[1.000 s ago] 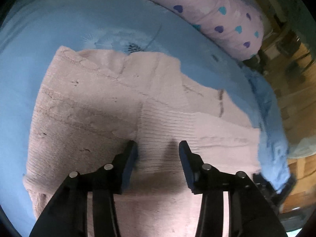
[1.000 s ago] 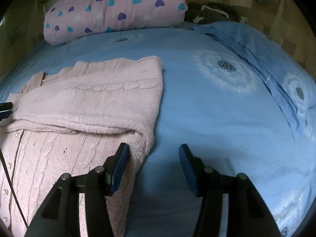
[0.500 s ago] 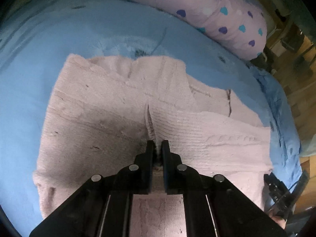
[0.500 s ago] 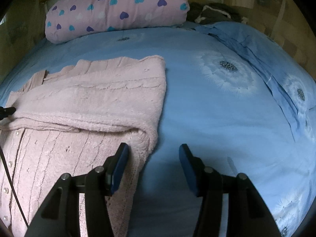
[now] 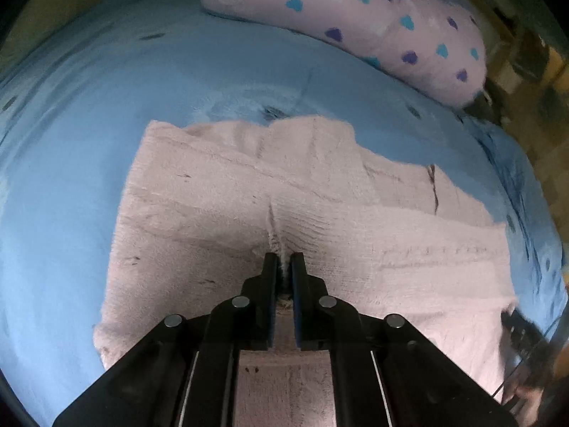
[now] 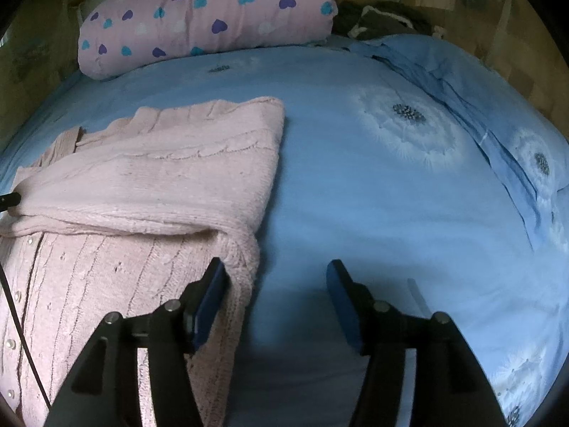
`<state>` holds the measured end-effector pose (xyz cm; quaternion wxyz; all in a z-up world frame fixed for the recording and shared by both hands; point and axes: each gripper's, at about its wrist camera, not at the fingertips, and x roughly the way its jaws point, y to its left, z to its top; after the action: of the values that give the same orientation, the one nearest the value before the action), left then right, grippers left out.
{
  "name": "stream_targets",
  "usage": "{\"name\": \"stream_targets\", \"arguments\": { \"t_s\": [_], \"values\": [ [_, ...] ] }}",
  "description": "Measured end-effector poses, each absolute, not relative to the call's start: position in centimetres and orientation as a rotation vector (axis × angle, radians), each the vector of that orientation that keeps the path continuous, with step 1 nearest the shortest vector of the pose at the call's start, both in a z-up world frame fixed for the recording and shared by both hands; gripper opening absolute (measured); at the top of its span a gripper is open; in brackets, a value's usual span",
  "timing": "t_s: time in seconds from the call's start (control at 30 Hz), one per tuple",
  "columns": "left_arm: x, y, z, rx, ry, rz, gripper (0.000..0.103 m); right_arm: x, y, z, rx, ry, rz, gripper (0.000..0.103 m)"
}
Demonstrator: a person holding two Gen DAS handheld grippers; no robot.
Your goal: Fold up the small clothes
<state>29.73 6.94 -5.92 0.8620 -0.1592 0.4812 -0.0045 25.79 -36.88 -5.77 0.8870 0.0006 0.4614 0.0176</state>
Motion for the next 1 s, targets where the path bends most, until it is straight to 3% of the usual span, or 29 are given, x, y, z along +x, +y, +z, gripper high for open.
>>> {"name": "stream_targets", "arguments": {
  "t_s": [0.1,0.27,0.3,0.37,0.47,0.83,1.0],
  "values": [
    [29.3,6.7,-5.2,-0.330,1.012,-0.035,0.003,25.9,-36.8,-5.7,-0.011,0.962,0.032,0.062],
    [25.4,6.6,-1.3,-0.263,0.868,-0.149,0.016,24.8,-36.4,-4.9,0.005,0.948,0.060,0.062],
    [23.8,6.8,-0.4,-0.263,0.807,-0.172,0.021,24.4,-36.3,-4.7,0.011,0.942,0.069,0.062],
    [20.7,7.3,0.6,-0.234,0.750,-0.214,0.042,23.1,-36.0,-4.2,0.023,0.907,0.119,0.062],
    [17.1,7.8,0.0,-0.159,0.836,-0.253,0.057,19.8,-35.6,-3.5,0.014,0.851,0.202,0.062],
    [6.6,12.6,-5.7,-0.263,1.101,-0.176,0.059,10.1,-36.9,-4.3,0.205,1.016,0.382,0.062],
    [3.0,13.3,-6.1,-0.351,1.074,-0.164,0.059,6.4,-37.6,-4.8,0.272,1.047,0.424,0.062]
  ]
}}
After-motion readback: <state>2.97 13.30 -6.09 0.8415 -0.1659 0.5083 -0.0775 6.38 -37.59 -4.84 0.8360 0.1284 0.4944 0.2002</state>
